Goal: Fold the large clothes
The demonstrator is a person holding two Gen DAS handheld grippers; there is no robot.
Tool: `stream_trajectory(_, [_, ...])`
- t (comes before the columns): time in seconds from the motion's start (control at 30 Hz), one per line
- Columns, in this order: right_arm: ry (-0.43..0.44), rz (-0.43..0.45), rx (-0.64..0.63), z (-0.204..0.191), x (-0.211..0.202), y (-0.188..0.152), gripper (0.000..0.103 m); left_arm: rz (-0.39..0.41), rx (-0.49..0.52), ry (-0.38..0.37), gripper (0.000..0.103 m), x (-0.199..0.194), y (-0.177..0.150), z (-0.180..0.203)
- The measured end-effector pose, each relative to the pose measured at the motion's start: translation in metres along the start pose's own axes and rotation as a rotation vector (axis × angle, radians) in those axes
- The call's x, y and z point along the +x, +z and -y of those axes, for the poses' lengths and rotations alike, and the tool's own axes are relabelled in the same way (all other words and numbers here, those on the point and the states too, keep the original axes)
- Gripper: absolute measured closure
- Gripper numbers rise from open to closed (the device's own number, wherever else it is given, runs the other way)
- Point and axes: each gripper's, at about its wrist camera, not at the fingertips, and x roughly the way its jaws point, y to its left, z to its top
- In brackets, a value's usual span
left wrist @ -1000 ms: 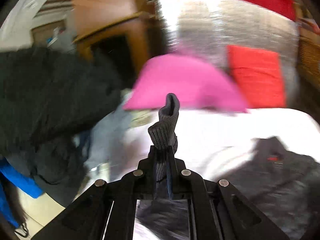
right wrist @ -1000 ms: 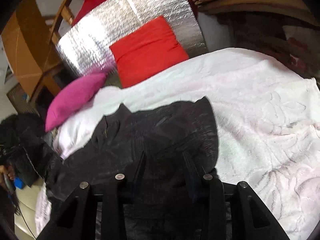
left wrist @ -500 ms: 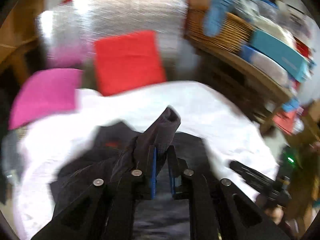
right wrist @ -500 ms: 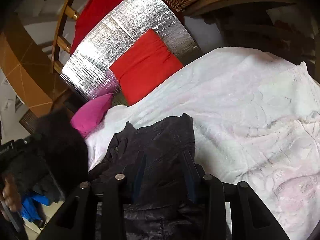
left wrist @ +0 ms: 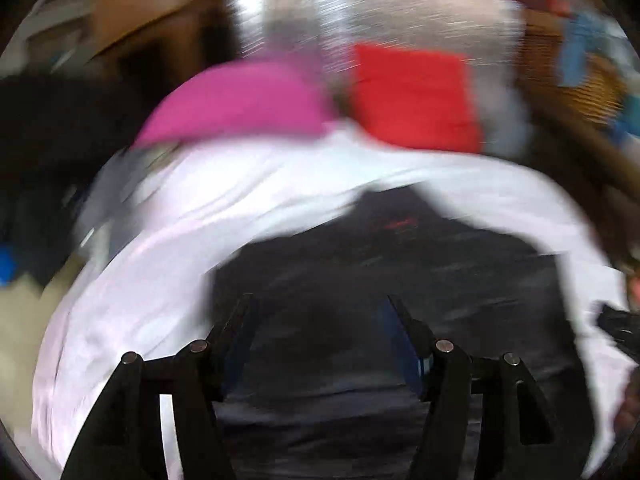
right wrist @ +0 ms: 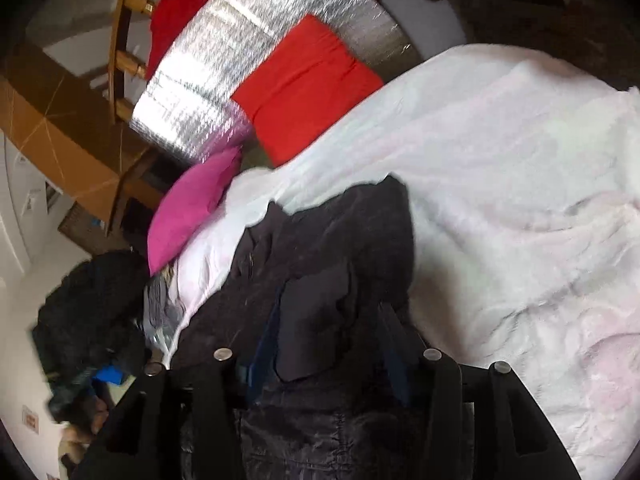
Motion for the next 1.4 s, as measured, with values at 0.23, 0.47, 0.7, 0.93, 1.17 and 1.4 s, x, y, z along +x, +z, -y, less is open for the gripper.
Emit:
stream_trajectory(0.23, [-0.082,-0.049,-0.029,-0.001,0.046,-0.002,0.05,-0.036,-0.167,0.065,0.038,0.054,-0.04,-0.062])
stream_trajectory(0.47, [-0.166,-0.06,-0.189,-0.031,0.072,-0.014,0.072,-0.101,-0.086,0.035,0.047,0.089,-0.054,-0.041])
stream_trajectory(0.7, [-0.217,0.124,-0.294,-0.055,0.039,-0.011,0.094,-0.008,-0.104,-0.038,0.047,0.062,-0.048,-0.052])
stream_trajectory(0.93, [-0.292,0.016,-0.136,-0.006,0.06,-0.002,0.092,-0.118,-0.062,0.02,0.037,0.094,-0.054,-0.05])
stream_trajectory(1.17, [-0.176,0.102,-0.034,0.001,0.021,0.01,0.06,-0.03,-0.094,-0.016,0.037,0.07,-0.046,-0.055])
stream_trajectory(1.4, [-0.172,0.154,-0.255,-0.043,0.02,-0.011,0.069,-0.029,-0.051,-0.052,0.037,0.078,-0.049,-0.046])
